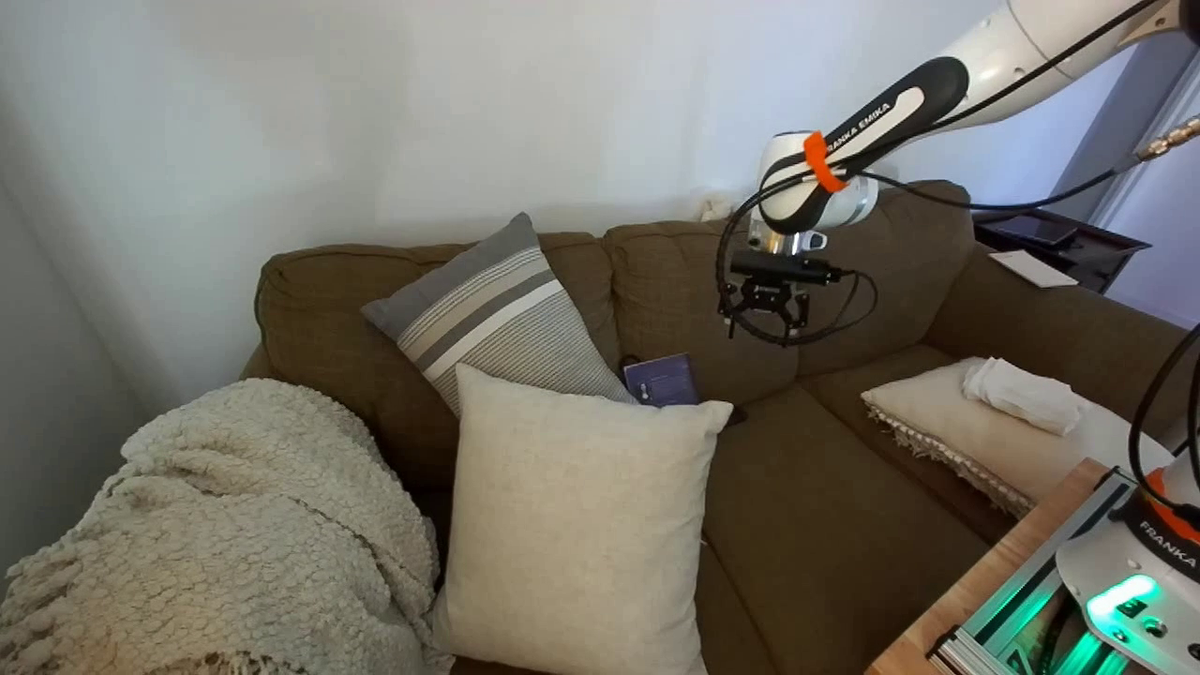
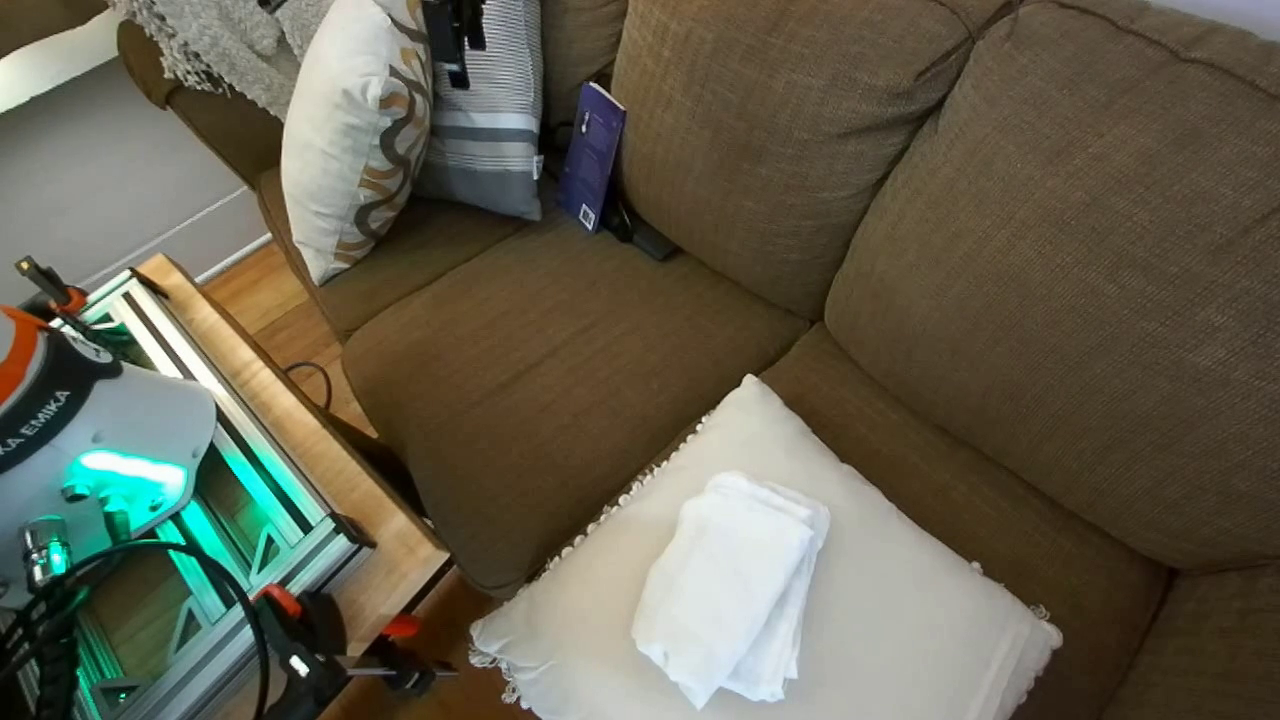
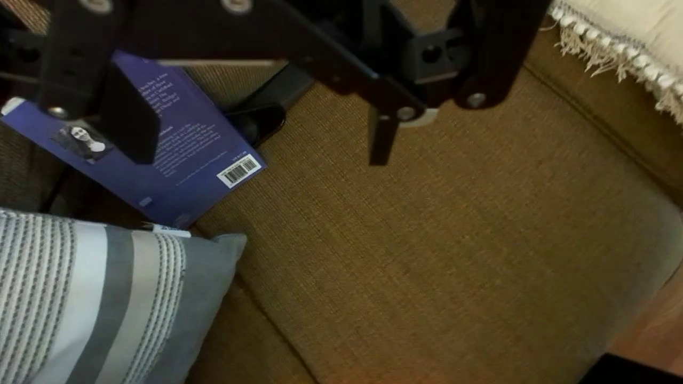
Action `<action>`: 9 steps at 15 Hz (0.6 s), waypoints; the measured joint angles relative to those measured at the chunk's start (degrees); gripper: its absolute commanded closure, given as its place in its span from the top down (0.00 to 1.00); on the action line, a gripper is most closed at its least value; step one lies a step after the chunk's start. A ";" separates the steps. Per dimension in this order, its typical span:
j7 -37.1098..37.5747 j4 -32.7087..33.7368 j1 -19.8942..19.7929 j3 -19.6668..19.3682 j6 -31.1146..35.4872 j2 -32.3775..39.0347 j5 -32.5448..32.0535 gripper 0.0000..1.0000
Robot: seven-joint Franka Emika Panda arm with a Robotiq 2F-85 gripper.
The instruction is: Put the blue book on the white pillow on the right
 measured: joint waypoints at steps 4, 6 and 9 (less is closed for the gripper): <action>9.23 -2.19 1.60 -0.79 9.90 3.83 1.18 1.00; 9.72 -2.21 1.37 -1.44 10.09 3.80 1.43 1.00; 13.28 -1.54 2.22 -2.07 10.80 4.38 1.29 1.00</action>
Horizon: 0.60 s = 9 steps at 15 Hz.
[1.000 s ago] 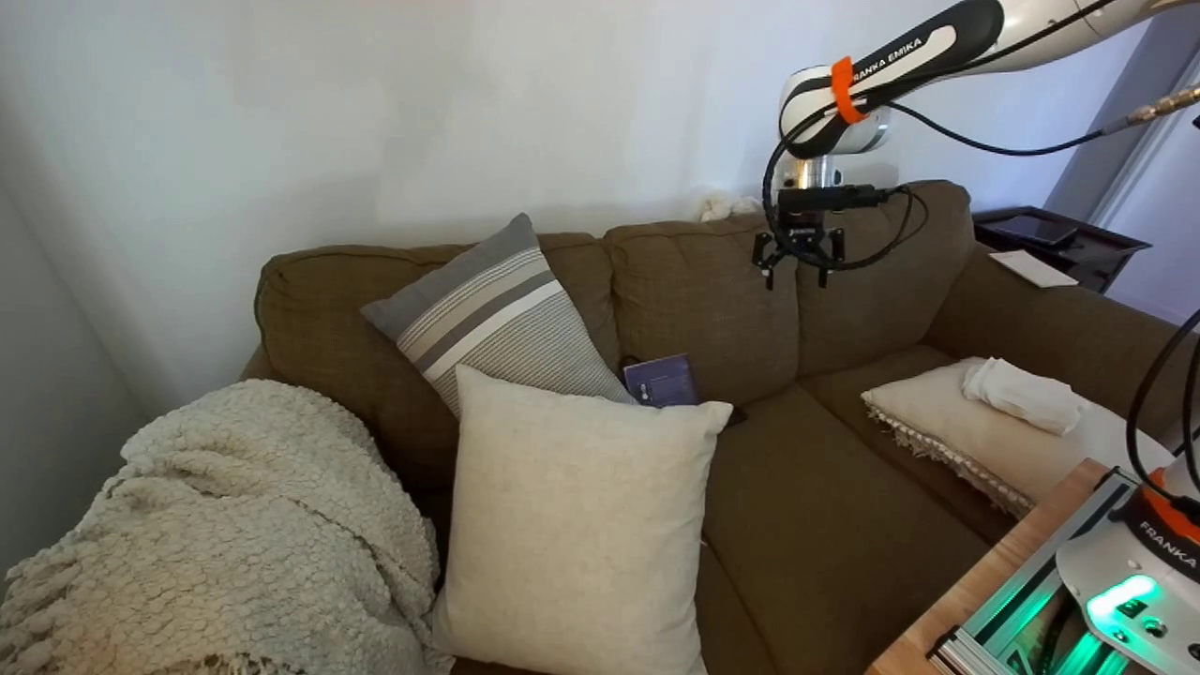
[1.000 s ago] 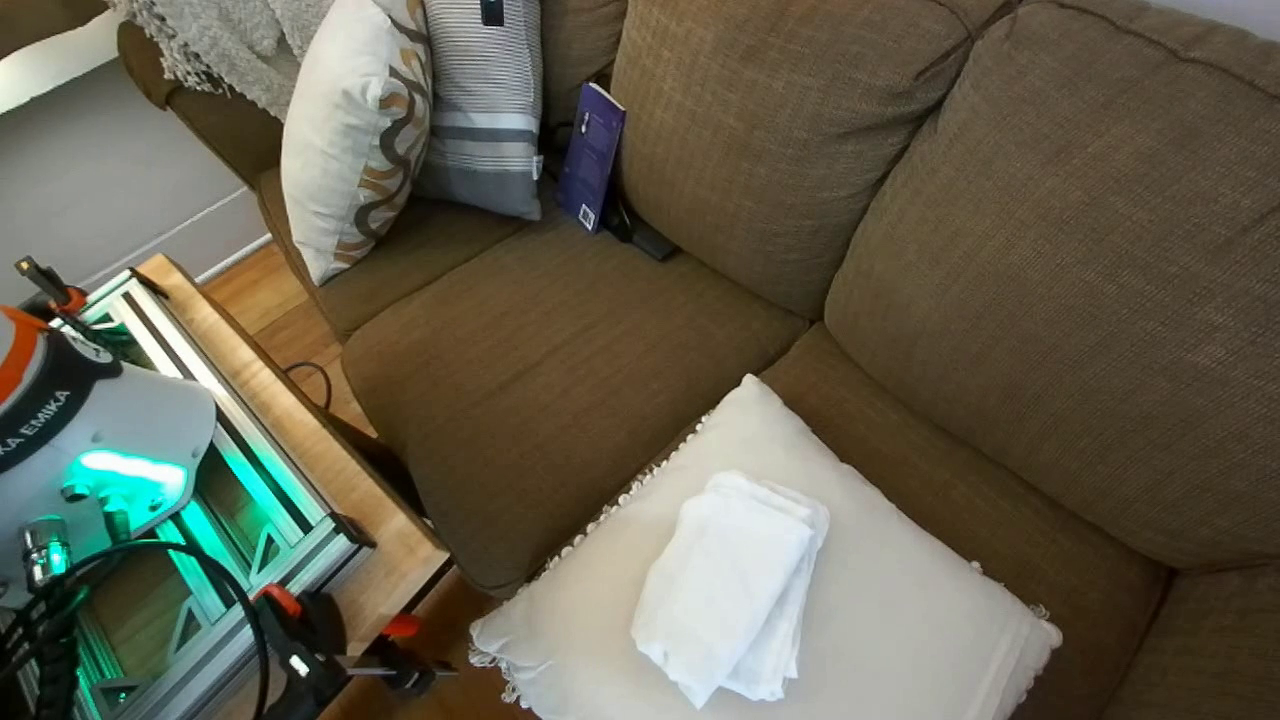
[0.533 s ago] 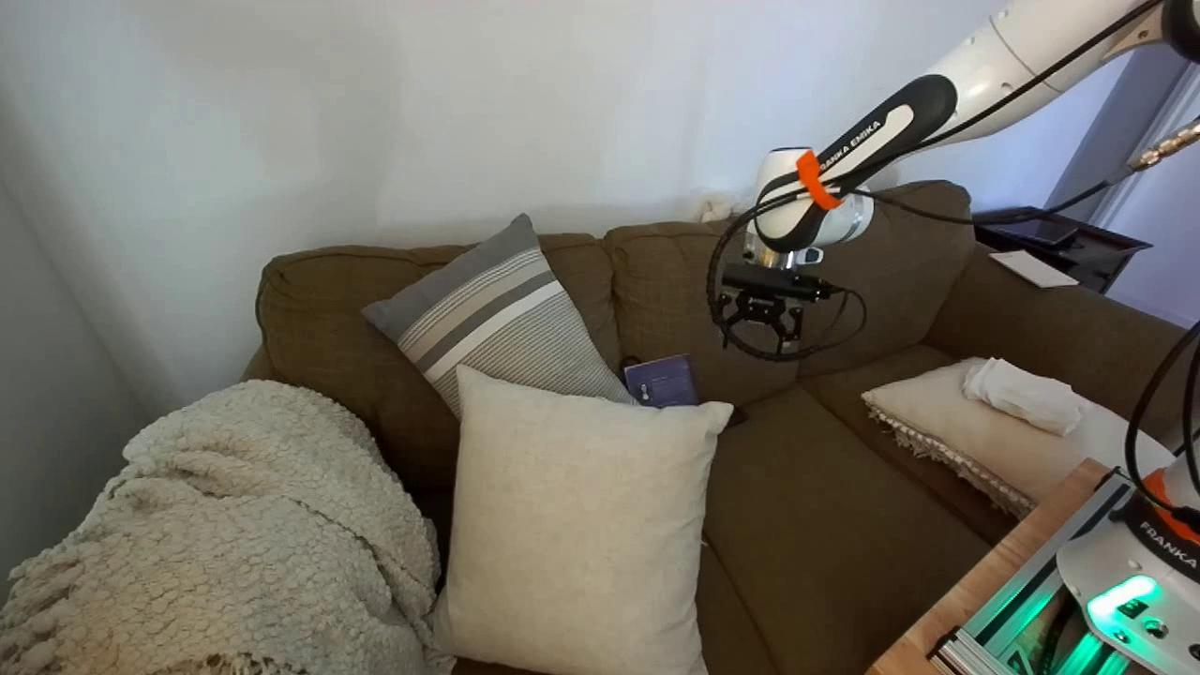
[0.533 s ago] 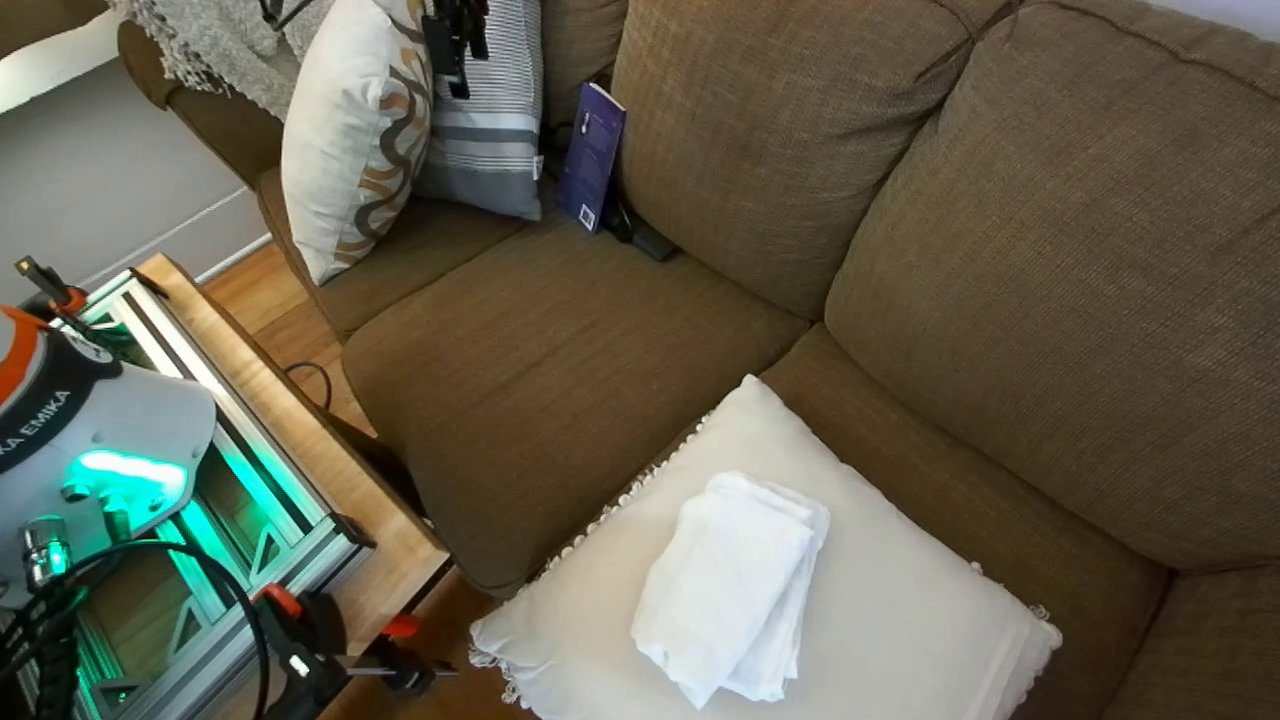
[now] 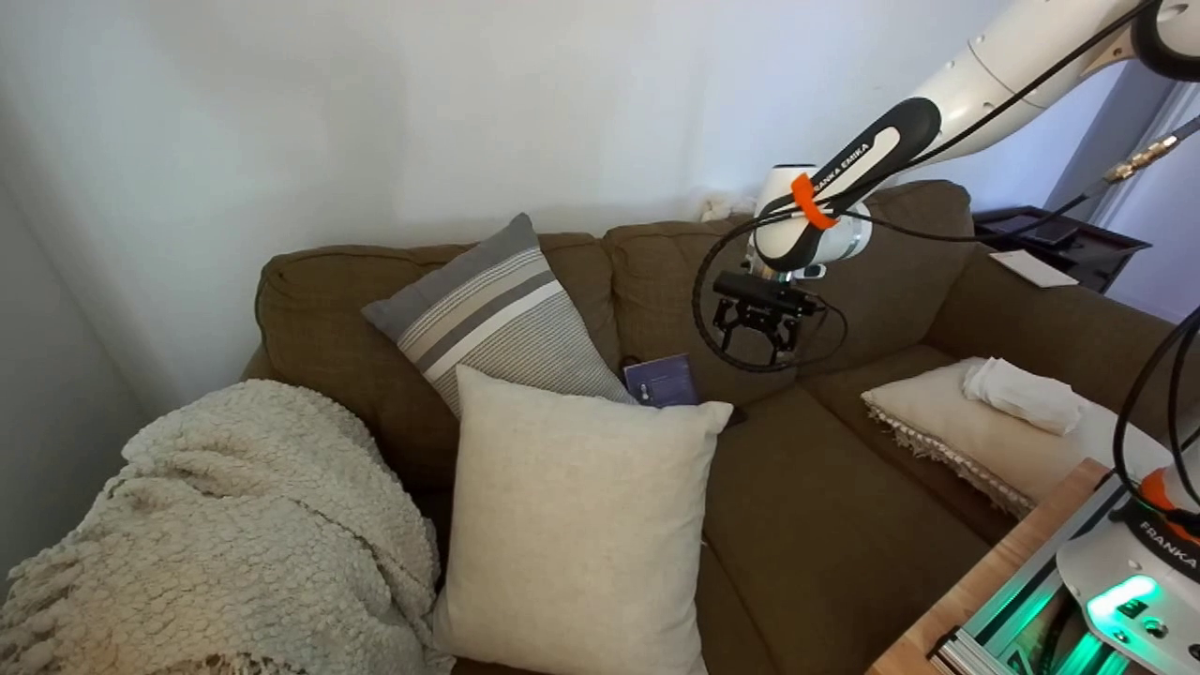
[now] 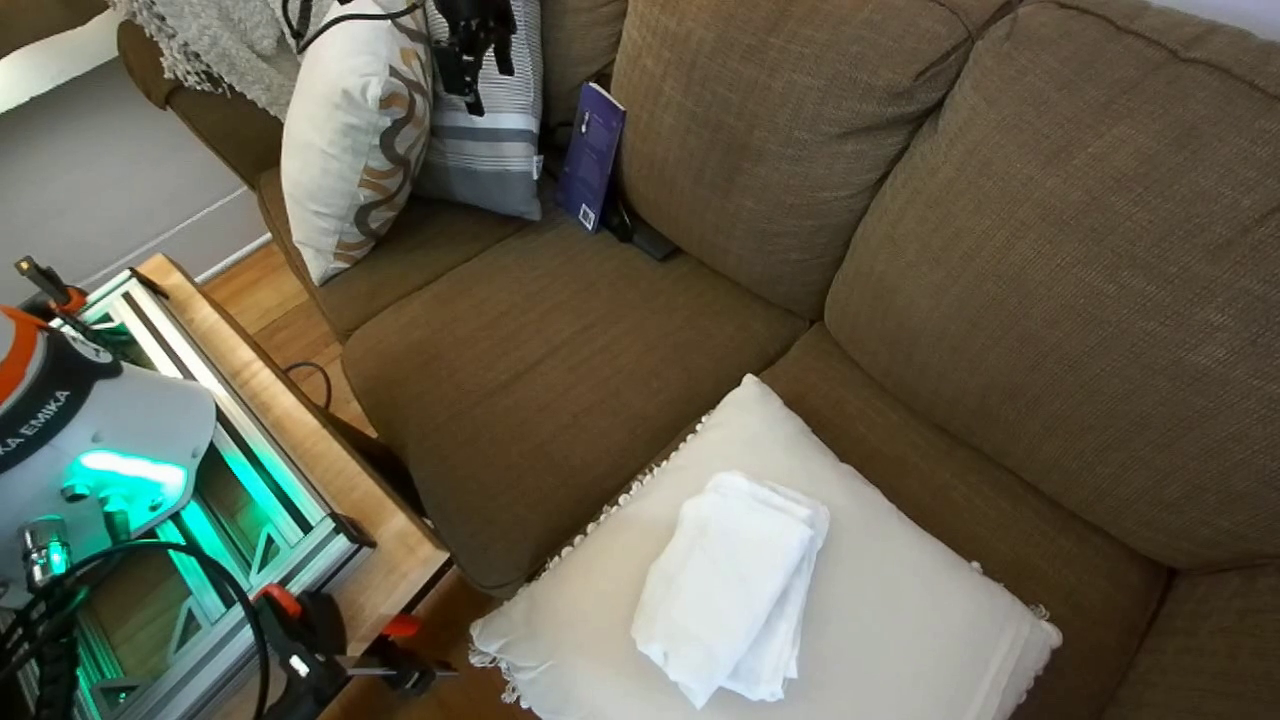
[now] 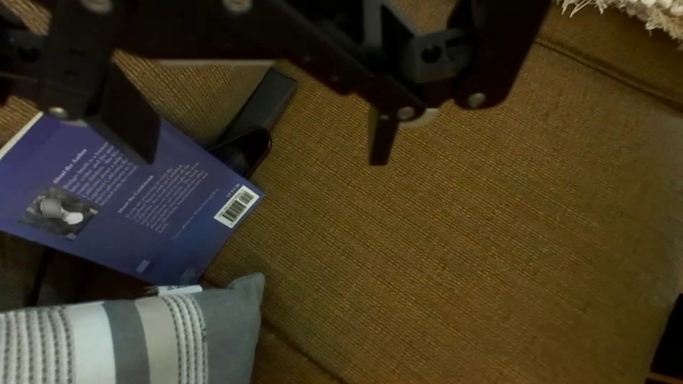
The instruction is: Put the blue book on the white pillow on the right
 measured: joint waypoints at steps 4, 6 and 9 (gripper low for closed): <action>12.57 9.13 2.91 -2.97 3.50 8.69 -0.53 1.00; 18.62 15.98 4.21 -5.43 1.64 14.80 -1.34 1.00; 24.34 26.18 4.74 -6.95 -5.22 22.38 -2.65 1.00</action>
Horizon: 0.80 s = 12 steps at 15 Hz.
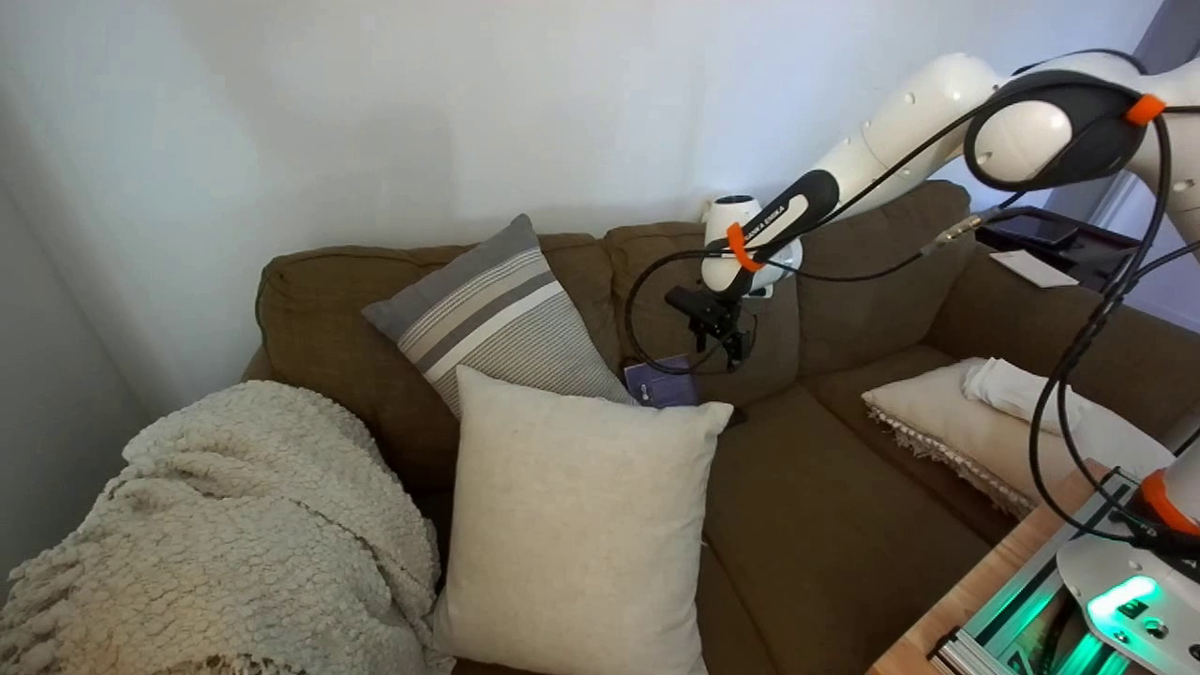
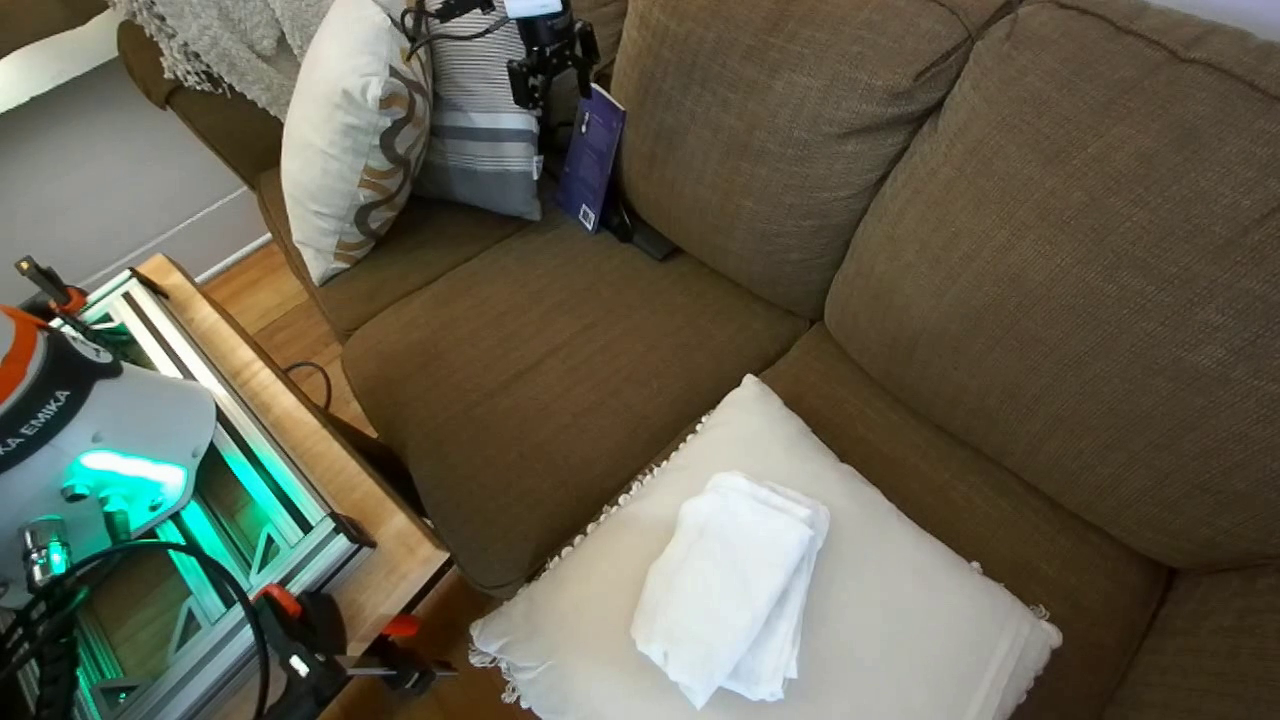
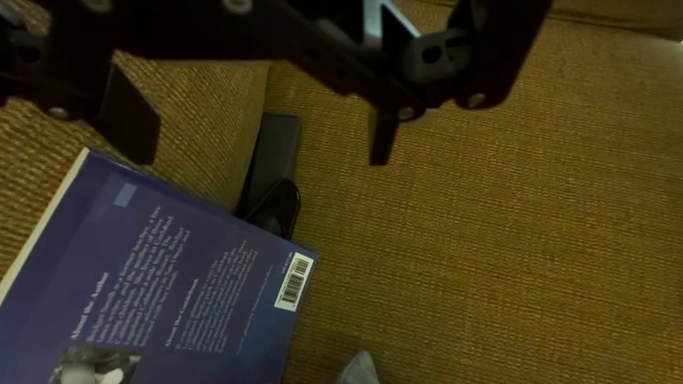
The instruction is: Put the blue book on the white pillow on the right
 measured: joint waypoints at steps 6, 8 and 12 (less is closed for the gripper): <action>3.23 18.38 0.83 1.17 -5.74 12.68 -2.07 1.00; 3.23 19.79 0.77 1.20 -5.76 13.53 -2.22 1.00; 3.23 19.87 0.82 1.60 -2.59 13.69 -2.37 1.00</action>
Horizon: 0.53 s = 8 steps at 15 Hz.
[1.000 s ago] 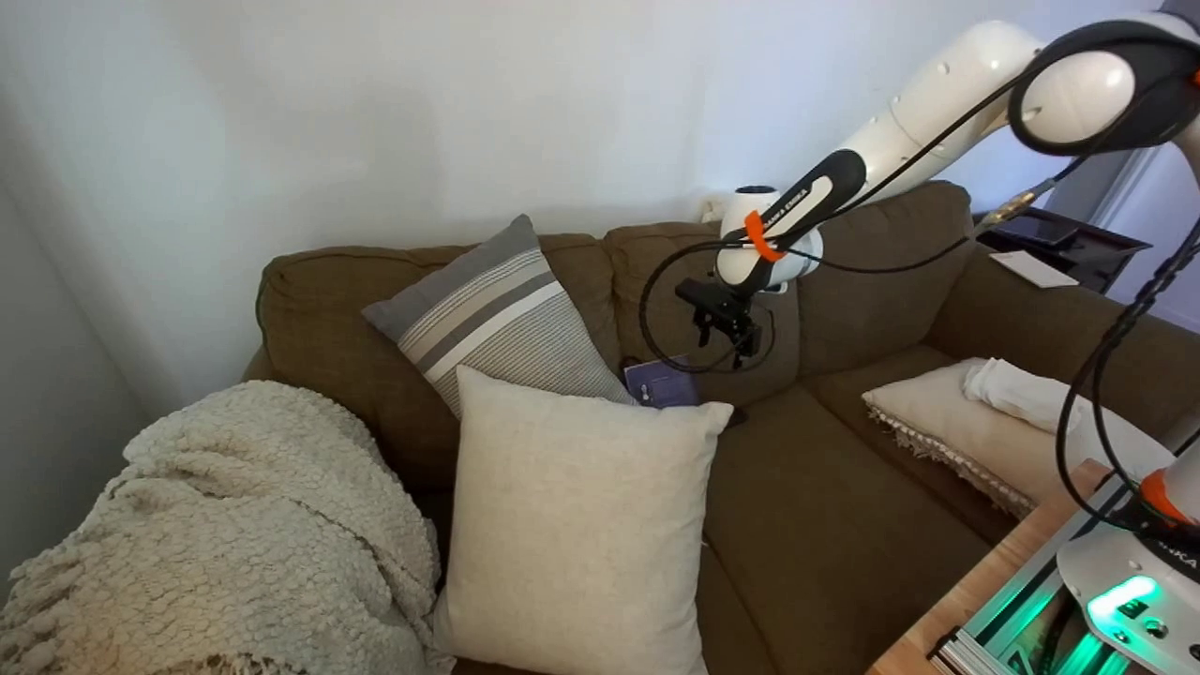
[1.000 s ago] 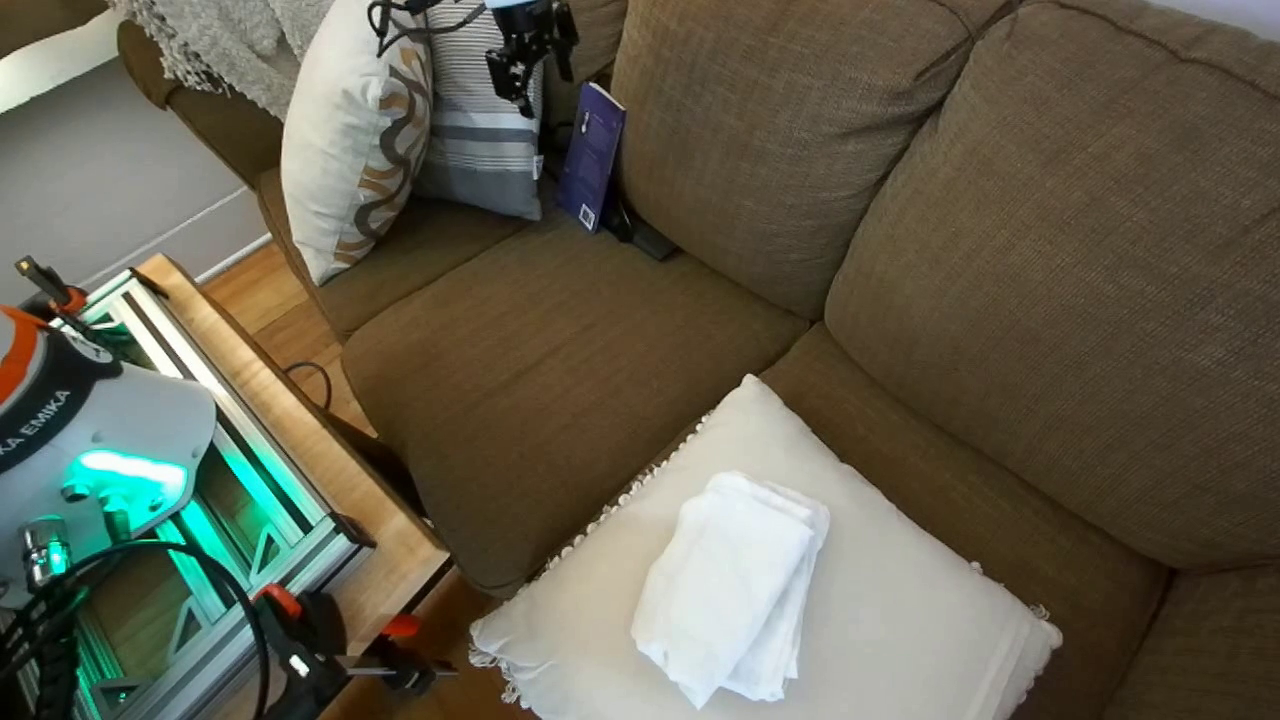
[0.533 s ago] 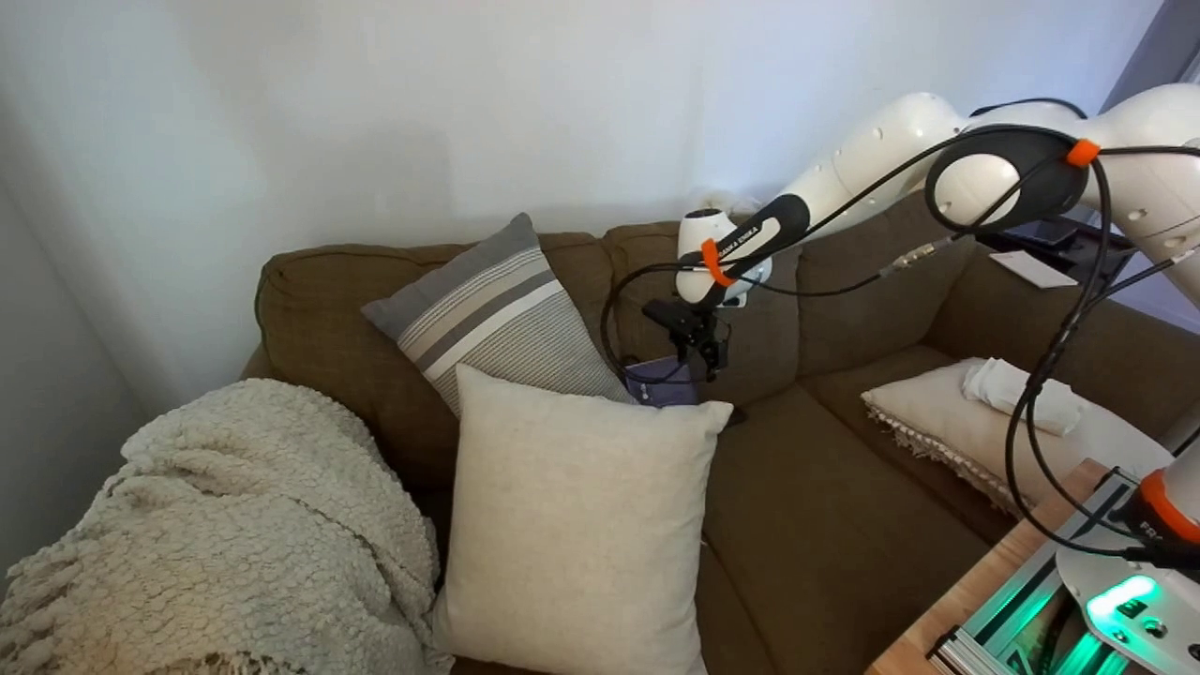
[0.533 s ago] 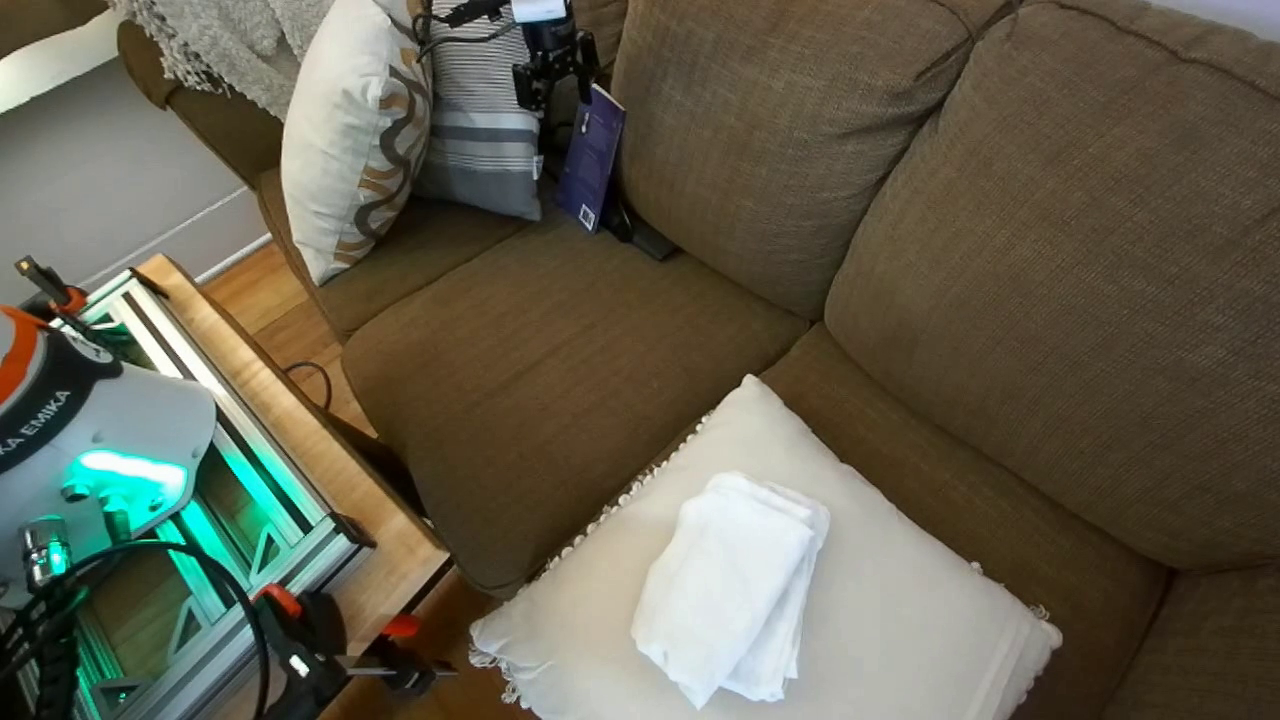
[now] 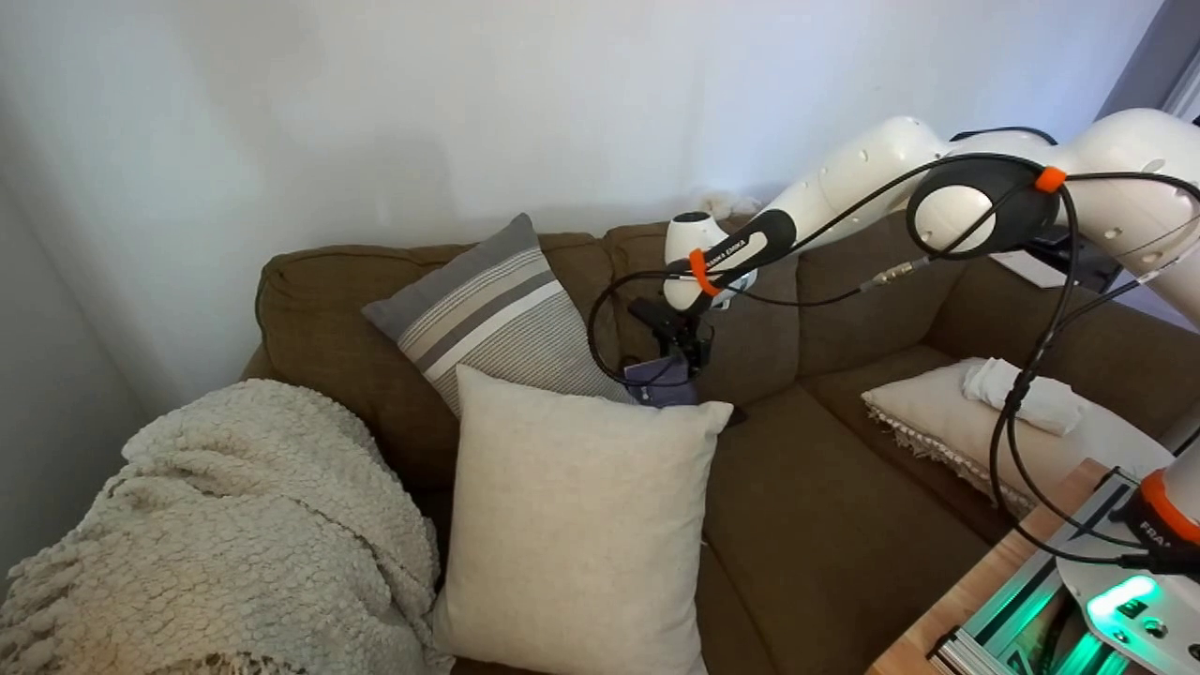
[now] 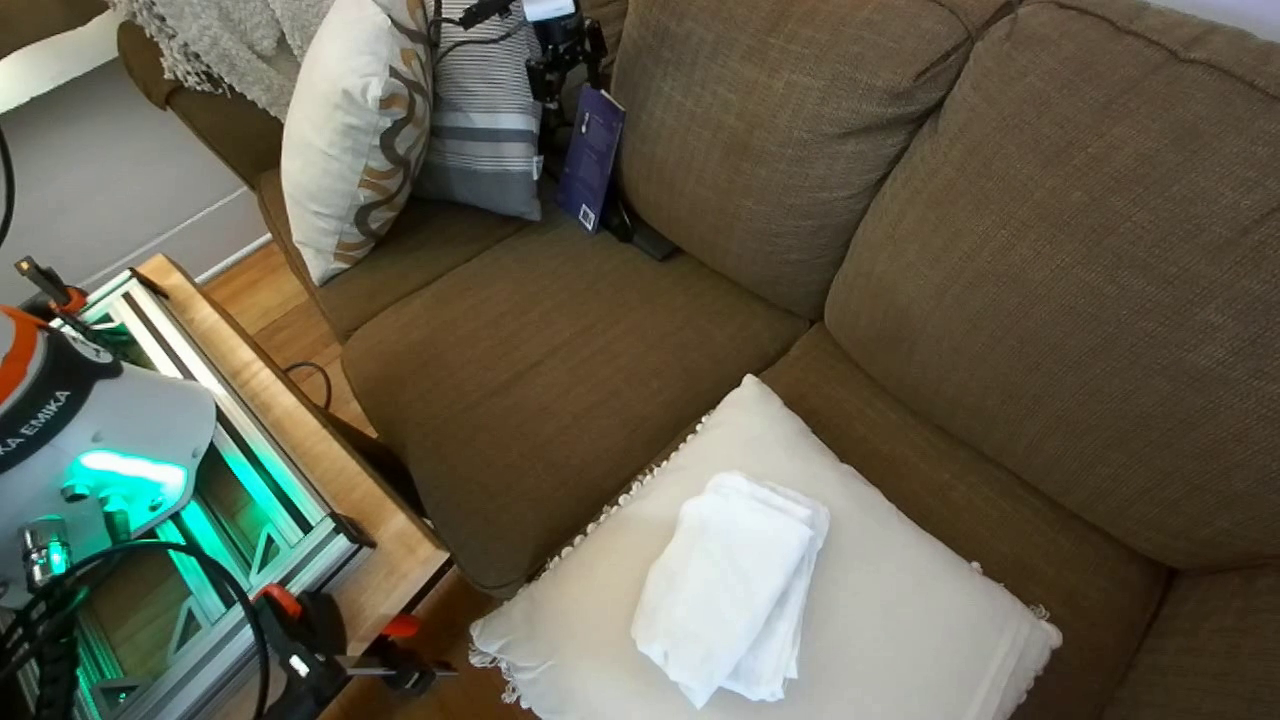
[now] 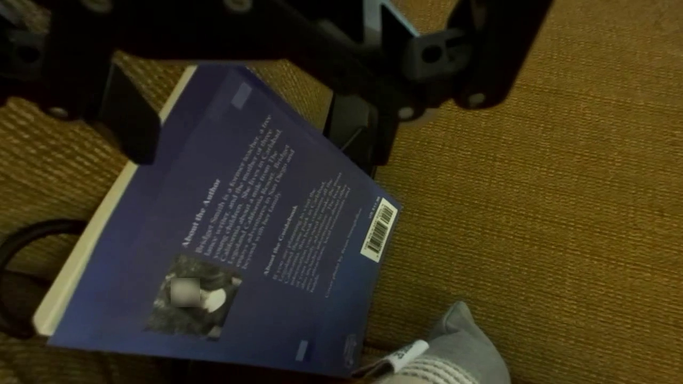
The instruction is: Put the blue book on the white pillow on the right
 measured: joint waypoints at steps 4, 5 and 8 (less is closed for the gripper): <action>0.79 0.91 0.13 -0.28 6.15 2.17 -0.01 1.00; 1.42 1.50 0.16 -0.65 7.18 3.03 -0.03 1.00; 4.02 4.20 0.16 -1.93 6.51 6.04 -0.03 0.99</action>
